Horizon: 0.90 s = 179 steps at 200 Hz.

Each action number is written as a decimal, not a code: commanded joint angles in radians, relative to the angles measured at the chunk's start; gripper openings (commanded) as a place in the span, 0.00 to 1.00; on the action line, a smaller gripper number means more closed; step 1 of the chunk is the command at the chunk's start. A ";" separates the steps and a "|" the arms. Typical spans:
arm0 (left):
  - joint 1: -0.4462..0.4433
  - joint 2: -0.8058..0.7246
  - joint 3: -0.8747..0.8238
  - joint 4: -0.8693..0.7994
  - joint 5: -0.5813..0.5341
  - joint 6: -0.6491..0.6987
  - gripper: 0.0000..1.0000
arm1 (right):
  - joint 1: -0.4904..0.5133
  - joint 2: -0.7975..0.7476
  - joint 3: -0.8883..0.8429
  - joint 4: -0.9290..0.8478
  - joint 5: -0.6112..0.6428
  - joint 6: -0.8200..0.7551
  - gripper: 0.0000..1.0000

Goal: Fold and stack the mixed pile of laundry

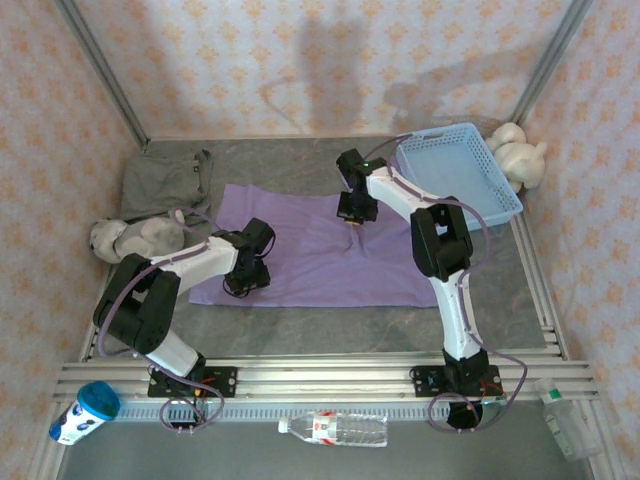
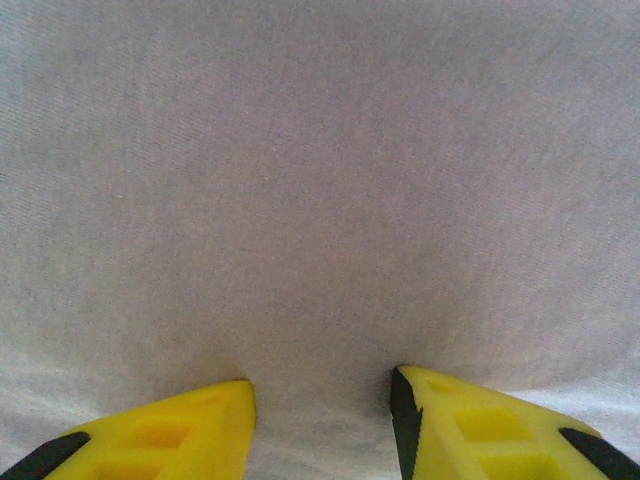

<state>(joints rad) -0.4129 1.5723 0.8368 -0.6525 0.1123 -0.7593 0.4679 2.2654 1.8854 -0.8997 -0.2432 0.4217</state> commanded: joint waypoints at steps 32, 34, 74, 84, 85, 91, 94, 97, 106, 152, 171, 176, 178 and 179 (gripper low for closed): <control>-0.006 0.044 -0.061 -0.039 -0.066 -0.005 0.42 | 0.019 -0.097 0.010 0.012 -0.057 0.004 0.00; -0.006 0.044 -0.061 -0.039 -0.066 -0.005 0.42 | 0.022 -0.098 0.010 0.013 -0.063 0.003 0.00; -0.005 0.038 -0.063 -0.039 -0.062 -0.002 0.43 | 0.038 -0.036 0.034 -0.008 -0.085 -0.017 0.10; -0.005 0.033 -0.064 -0.043 -0.063 0.000 0.43 | 0.038 -0.033 0.034 -0.012 -0.082 -0.017 0.26; -0.005 0.032 -0.062 -0.044 -0.063 0.001 0.44 | 0.039 -0.033 0.034 -0.013 -0.082 -0.017 0.28; -0.006 0.027 -0.060 -0.049 -0.062 0.000 0.45 | 0.038 -0.038 0.034 -0.017 -0.078 -0.015 0.37; -0.006 0.025 -0.059 -0.051 -0.060 0.002 0.47 | 0.039 -0.042 0.033 -0.018 -0.076 -0.015 0.40; -0.006 0.021 -0.057 -0.053 -0.059 0.002 0.49 | 0.038 -0.047 0.030 -0.018 -0.073 -0.016 0.42; -0.006 0.011 -0.048 -0.065 -0.057 0.006 0.55 | 0.038 -0.072 0.012 -0.014 -0.062 -0.016 0.45; -0.004 -0.061 0.054 -0.134 -0.111 0.051 0.60 | 0.034 -0.322 -0.273 0.024 0.055 0.019 0.47; -0.001 -0.046 0.103 -0.137 -0.168 0.076 0.59 | 0.029 -0.392 -0.413 0.048 0.091 0.039 0.47; 0.002 -0.036 0.115 -0.135 -0.182 0.086 0.59 | 0.029 -0.404 -0.448 0.057 0.096 0.046 0.47; 0.003 -0.031 0.120 -0.133 -0.186 0.088 0.59 | 0.029 -0.408 -0.459 0.060 0.096 0.049 0.47; 0.004 -0.029 0.122 -0.132 -0.188 0.089 0.59 | 0.029 -0.410 -0.466 0.062 0.097 0.051 0.47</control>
<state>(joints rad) -0.4129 1.5448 0.8787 -0.7422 0.0391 -0.7242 0.5056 1.9457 1.5543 -0.8665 -0.2382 0.4301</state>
